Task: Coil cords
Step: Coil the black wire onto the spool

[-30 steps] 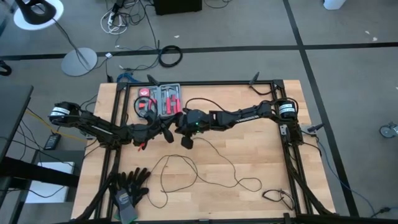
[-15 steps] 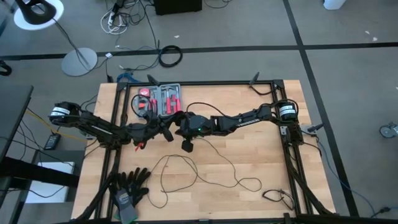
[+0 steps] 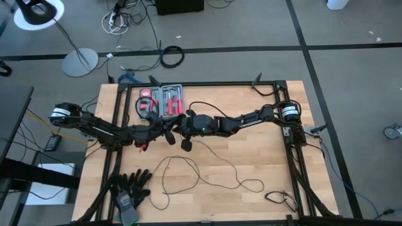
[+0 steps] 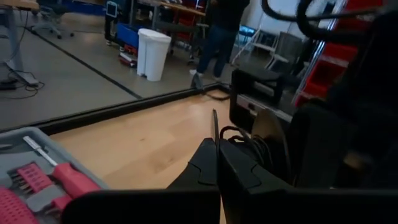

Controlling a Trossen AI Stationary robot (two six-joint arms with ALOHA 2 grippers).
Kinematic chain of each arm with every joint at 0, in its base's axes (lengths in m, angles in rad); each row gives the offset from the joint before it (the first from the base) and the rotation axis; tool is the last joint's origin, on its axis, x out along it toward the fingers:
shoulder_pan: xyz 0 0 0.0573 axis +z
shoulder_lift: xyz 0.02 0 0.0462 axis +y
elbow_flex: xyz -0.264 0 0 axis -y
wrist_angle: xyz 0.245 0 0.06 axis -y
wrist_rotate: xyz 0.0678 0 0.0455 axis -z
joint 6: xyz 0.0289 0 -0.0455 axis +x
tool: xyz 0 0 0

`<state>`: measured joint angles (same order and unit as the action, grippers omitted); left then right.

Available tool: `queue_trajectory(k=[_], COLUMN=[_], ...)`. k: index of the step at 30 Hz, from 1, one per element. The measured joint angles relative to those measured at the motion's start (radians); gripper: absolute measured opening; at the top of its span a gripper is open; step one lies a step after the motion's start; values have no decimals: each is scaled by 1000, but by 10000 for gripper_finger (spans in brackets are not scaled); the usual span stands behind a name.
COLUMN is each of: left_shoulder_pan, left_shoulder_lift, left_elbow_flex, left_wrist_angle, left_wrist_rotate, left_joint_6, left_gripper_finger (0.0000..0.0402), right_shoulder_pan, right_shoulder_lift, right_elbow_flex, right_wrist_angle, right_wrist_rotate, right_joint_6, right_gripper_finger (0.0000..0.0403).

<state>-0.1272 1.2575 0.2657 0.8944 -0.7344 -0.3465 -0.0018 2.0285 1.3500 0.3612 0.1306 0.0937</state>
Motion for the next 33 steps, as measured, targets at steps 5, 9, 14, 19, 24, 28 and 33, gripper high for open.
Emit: queue_trajectory(k=[5,9,14,19,24,28,33], left_shoulder_pan=[0,0,0,0,0,0,-1], left_shoulder_lift=[0,0,0,0,0,0,-1], left_elbow_flex=[0,0,1,1,1,1,3], left_wrist_angle=[-47,-70,-107,-116,-118,-119,-112], left_wrist_rotate=[19,50,71,107,112,117,133], left_joint_6=[29,32,32,32,32,29,24], left_gripper_finger=[0,0,0,0,0,0,0], right_shoulder_pan=[-21,-44,-76,-101,-117,-124,-139], right_shoulder_lift=[-9,-34,-60,-100,-156,-201,-247], right_elbow_flex=[0,0,0,0,1,1,1], right_wrist_angle=[-26,-79,-97,-189,-335,-448,-597], right_wrist_rotate=[-80,-139,-252,-311,-318,-315,-314], right_joint_6=[37,62,93,100,90,67,51], right_gripper_finger=[1,1,1,1,1,3,7])
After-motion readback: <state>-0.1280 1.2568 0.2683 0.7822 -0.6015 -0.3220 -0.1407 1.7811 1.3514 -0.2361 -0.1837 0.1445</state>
